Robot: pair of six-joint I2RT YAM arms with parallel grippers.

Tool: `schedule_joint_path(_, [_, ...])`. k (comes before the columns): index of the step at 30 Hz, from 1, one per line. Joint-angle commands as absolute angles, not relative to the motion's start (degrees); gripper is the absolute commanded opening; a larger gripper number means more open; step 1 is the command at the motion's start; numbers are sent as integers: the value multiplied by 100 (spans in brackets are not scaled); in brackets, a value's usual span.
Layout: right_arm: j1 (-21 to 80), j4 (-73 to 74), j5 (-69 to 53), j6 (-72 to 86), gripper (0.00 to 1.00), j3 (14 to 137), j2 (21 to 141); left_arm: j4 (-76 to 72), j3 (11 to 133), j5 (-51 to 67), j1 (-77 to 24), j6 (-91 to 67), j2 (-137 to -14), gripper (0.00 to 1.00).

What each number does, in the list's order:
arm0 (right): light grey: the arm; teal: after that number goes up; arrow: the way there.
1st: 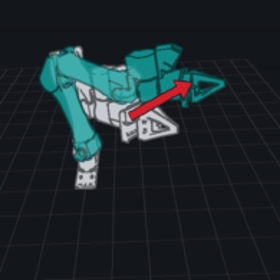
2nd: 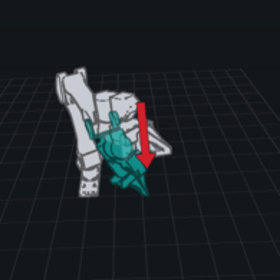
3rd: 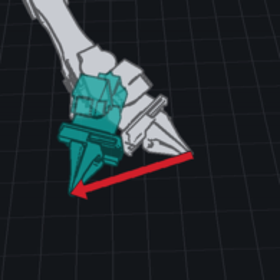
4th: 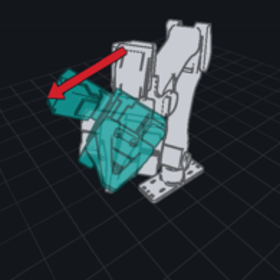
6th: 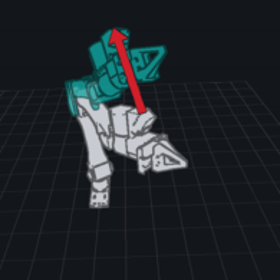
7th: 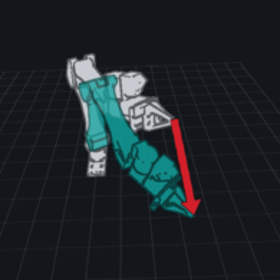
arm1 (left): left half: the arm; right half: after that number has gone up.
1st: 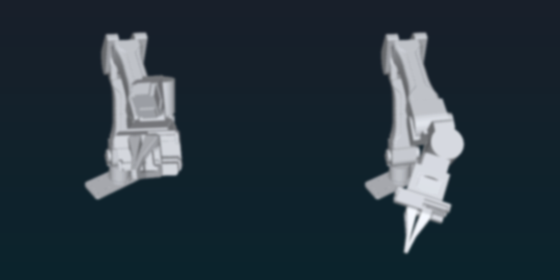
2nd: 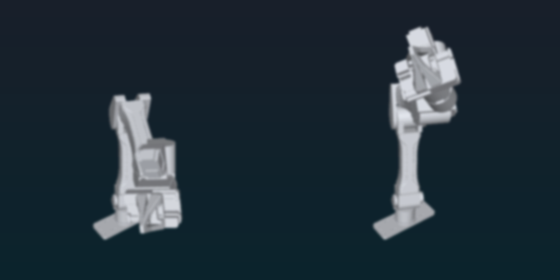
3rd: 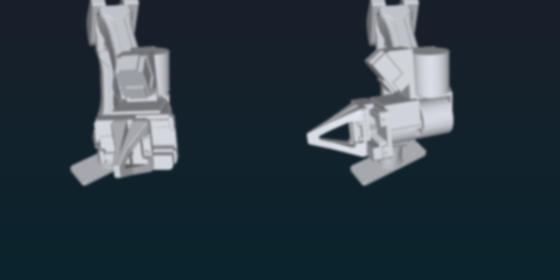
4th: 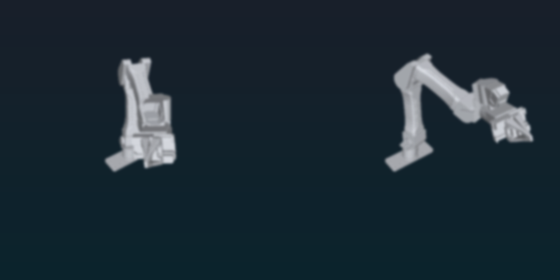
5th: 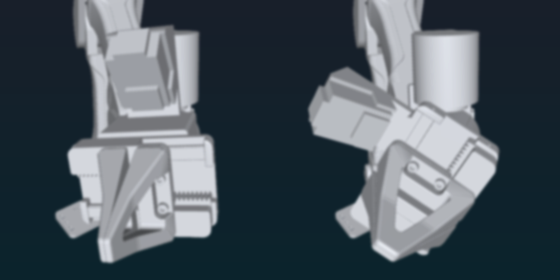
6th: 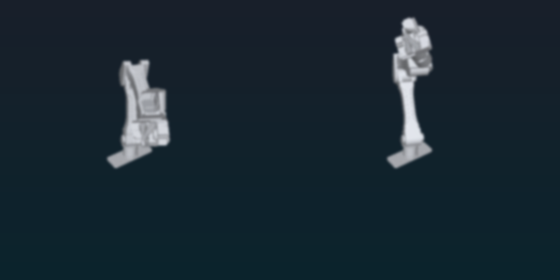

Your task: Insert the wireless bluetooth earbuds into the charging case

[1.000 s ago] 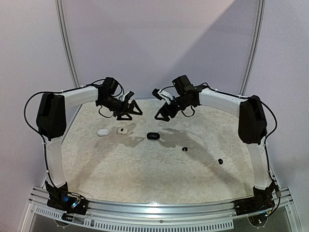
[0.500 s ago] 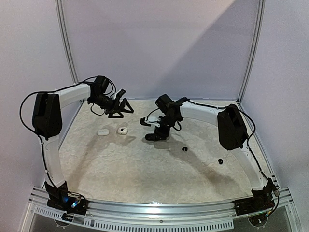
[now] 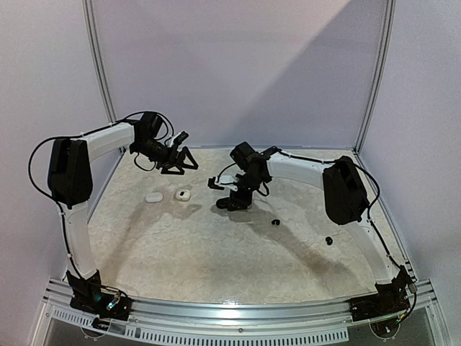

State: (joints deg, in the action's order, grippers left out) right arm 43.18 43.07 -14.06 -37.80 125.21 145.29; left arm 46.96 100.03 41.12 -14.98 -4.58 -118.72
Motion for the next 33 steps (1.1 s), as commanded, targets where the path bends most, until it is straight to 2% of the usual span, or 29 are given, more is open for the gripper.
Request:
schedule_joint_path(1, [4396, 4494, -1583, -4120, 59, 12623, 14708, 4749, 9998, 4105, -1534, -408, -11627, 92])
schedule_joint_path(10, [4651, 4577, -1520, -4220, 48, 12470, 14674, 4734, 9966, 4120, -1546, -449, -11614, 92])
schedule_joint_path(14, [4666, 4535, -1510, -4051, 52, 12464, 14661, 4728, 9910, 4131, -1544, -448, -11586, 91])
schedule_joint_path(21, [4824, 4624, -1615, -4140, 50, 12307, 14600, 4708, 9862, 4133, -1545, -436, -11533, 91])
schedule_joint_path(29, [4866, 4418, -1464, -3897, 30, 12136, 14486, 4797, 9892, 4157, -1541, -327, -11440, 90])
schedule_joint_path(33, [4864, 3593, -1389, -3674, 21, 11602, 14118, 5081, 9935, 4202, -1487, -39, -11243, 88])
